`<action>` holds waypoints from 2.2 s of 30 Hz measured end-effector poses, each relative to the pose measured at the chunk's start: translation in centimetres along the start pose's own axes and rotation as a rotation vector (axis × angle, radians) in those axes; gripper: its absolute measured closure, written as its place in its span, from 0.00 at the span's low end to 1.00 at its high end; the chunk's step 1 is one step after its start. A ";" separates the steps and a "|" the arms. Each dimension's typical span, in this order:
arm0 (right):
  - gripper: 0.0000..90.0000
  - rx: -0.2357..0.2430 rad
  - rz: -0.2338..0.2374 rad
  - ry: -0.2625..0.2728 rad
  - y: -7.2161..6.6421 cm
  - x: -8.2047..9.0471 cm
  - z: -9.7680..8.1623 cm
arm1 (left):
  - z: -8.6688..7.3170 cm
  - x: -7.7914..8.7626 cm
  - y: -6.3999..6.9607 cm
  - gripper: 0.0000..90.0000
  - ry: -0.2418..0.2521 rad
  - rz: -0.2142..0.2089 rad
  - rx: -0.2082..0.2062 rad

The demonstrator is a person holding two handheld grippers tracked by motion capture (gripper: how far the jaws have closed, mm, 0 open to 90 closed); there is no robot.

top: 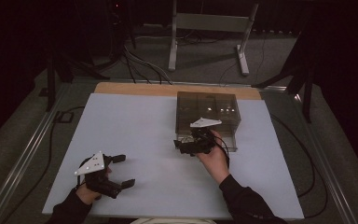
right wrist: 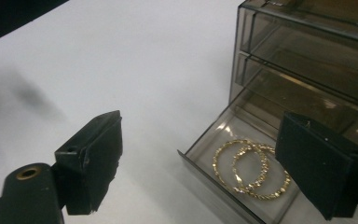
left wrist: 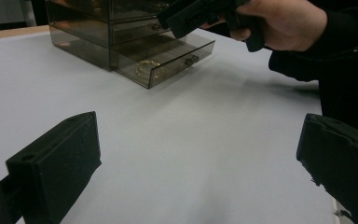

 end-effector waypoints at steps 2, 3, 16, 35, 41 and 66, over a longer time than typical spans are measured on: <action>0.12 0.009 0.021 0.001 -0.2 0.2 0.0 | 0.0 0.0 0.0 0.01 0.001 0.000 0.001; 0.09 0.017 0.027 -0.005 -0.3 0.3 0.0 | 0.0 0.0 0.0 0.01 -0.001 0.001 0.001; 0.00 0.067 0.075 0.008 -1.0 0.6 -0.1 | 0.0 0.0 0.0 0.01 0.000 -0.001 0.002; 0.00 0.100 0.063 0.060 -0.8 3.0 -0.9 | 0.0 0.0 0.1 0.01 0.001 -0.001 0.001; 0.00 0.086 0.077 0.065 -0.3 4.1 -2.3 | 0.0 -0.2 0.3 0.01 -0.006 -0.005 -0.001; 0.00 0.073 0.097 0.038 0.8 6.4 -9.0 | 0.0 -0.2 0.2 0.01 -0.006 -0.010 0.001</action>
Point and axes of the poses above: each handheld gripper's, and its own axes: x roughly backward along the jaws, z roughly out of its top, y roughly to its right, the point moved 9 cm from there along -x, roughly forward along the jaws, and after that the axes turned 6 degrees about x, right-handed, at the moved point
